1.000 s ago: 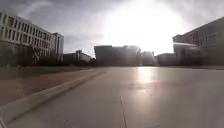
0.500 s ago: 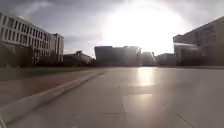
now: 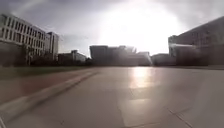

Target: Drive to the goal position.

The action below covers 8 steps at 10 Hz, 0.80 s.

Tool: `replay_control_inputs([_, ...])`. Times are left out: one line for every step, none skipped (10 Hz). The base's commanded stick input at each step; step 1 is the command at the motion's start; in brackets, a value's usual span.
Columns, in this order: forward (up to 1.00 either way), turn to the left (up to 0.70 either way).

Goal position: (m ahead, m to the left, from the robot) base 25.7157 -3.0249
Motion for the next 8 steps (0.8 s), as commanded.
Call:
replay_control_inputs([0.7,0.0])
replay_control_inputs([0.7,0.0])
replay_control_inputs([0.7,0.0])
replay_control_inputs([0.7,0.0])
replay_control_inputs([0.7,0.0])
replay_control_inputs([0.7,0.0])
replay_control_inputs([0.7,0.35])
replay_control_inputs([0.7,0.35])
